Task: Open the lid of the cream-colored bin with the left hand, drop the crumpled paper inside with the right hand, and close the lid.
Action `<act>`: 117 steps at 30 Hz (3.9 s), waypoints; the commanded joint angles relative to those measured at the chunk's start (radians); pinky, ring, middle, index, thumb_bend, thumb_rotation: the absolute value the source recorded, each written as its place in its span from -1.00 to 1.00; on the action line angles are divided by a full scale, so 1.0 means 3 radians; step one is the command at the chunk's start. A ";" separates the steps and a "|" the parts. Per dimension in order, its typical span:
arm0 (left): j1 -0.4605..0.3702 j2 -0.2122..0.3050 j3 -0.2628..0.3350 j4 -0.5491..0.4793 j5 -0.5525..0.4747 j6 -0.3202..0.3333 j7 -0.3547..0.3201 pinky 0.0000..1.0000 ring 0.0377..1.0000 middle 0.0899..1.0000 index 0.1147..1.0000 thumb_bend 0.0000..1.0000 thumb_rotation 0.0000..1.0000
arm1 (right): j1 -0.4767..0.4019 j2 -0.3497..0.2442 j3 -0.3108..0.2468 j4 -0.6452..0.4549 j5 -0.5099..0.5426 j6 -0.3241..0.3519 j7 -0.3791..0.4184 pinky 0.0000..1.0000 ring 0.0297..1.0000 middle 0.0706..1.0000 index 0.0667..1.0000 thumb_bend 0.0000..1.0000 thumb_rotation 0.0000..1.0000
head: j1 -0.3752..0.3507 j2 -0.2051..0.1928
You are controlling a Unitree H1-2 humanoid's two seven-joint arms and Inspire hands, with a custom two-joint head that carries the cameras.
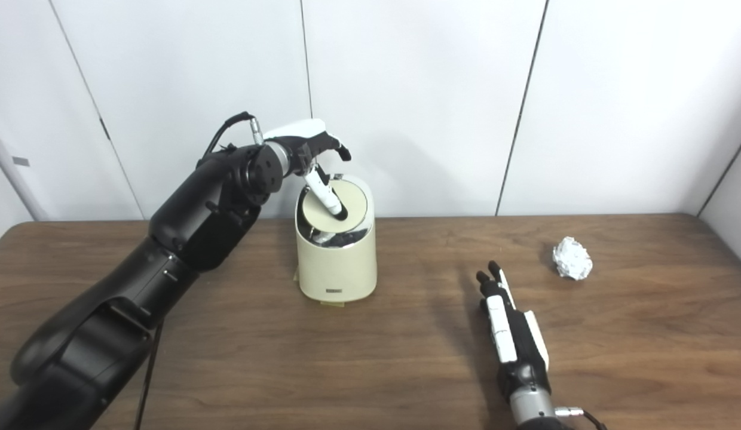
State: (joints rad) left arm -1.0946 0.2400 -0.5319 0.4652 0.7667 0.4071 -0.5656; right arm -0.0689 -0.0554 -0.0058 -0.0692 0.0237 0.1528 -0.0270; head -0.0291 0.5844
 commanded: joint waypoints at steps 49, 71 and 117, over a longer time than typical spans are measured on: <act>0.1462 -0.0406 0.2520 -0.1741 -0.1739 0.0207 0.0527 0.84 0.85 0.83 0.85 -0.26 0.69 | -0.0044 0.0009 0.0020 -0.0108 0.0015 0.0129 0.0080 0.89 0.93 0.90 1.00 0.14 1.00 | -0.0035 0.0040; 0.2815 -0.0792 0.2464 -0.2067 -0.2622 -0.0428 0.1518 0.92 0.94 0.94 0.94 0.05 0.95 | -0.0204 -0.0009 -0.0018 -0.0255 -0.0189 0.0058 -0.0014 0.57 0.77 0.80 0.94 0.33 0.27 | -0.0097 0.0159; 0.3186 -0.0371 0.2340 -0.1820 -0.3138 -0.0840 0.1521 1.00 1.00 1.00 1.00 0.25 0.94 | -0.1292 -0.1641 0.0115 -0.0172 -0.2430 0.1051 0.0627 0.51 0.64 0.65 0.64 0.73 -0.92 | -0.1361 0.0223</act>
State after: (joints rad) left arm -0.1071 0.1173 0.1697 -0.0615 -0.1602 0.1787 -0.1070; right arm -0.4083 -0.5168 0.0283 -0.1076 -0.6813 0.4707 0.1570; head -0.4372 0.6504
